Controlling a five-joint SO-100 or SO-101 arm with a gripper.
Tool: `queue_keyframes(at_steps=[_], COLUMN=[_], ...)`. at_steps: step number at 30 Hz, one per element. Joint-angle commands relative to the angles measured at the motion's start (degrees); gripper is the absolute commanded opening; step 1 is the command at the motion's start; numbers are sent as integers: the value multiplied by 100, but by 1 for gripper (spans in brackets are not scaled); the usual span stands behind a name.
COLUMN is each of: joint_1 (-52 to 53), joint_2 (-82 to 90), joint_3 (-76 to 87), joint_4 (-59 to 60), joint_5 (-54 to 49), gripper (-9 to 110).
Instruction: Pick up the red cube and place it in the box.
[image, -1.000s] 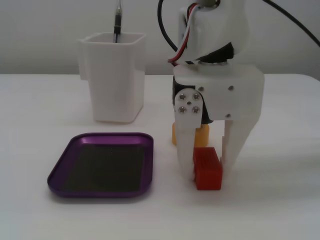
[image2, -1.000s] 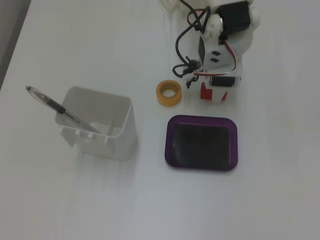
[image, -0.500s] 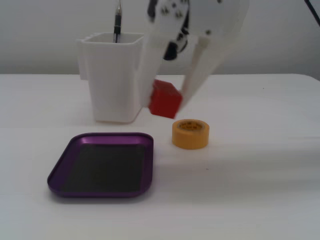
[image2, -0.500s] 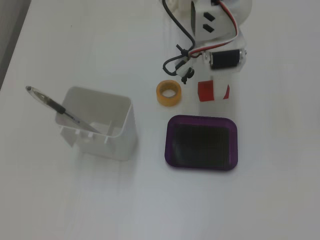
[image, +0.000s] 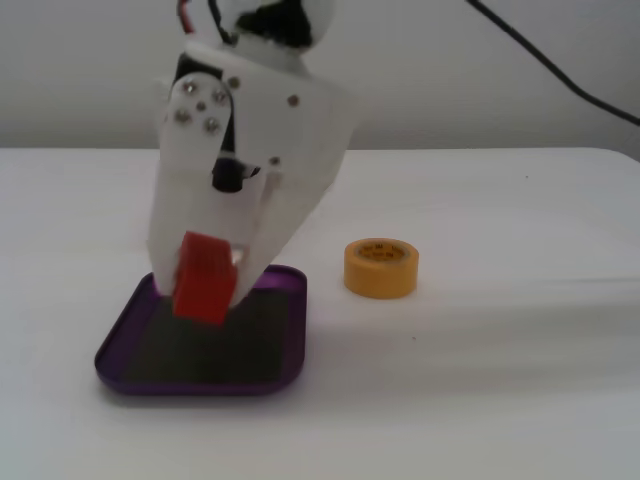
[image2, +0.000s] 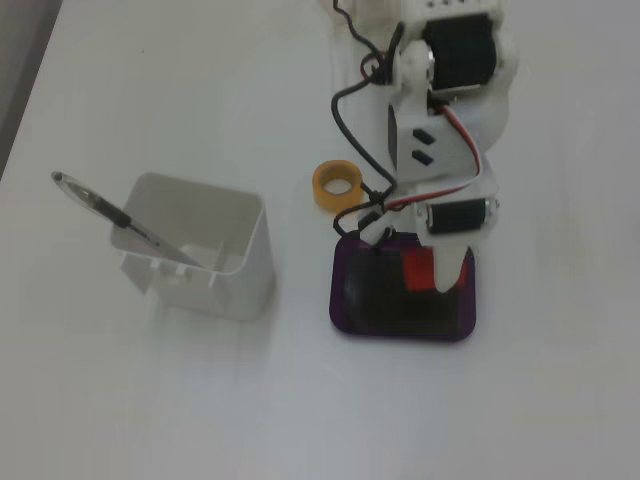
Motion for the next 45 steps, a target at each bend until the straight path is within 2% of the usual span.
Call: queue_keyframes(at_steps=[1, 12, 19, 25, 37, 40, 45], joint_1=[-35, -35, -35, 79, 369, 483, 562], joint_2=[-290, -914, -870, -835, 475, 1063, 2443], joint_3=[-791, -1661, -1687, -1740, -3700, -3023, -1011], joint_4=[53, 668, 923, 1187, 2944, 2953, 2936], joint_5=[149, 176, 149, 185, 185, 193, 193], gripper=[-1, 0, 11, 12, 16, 16, 15])
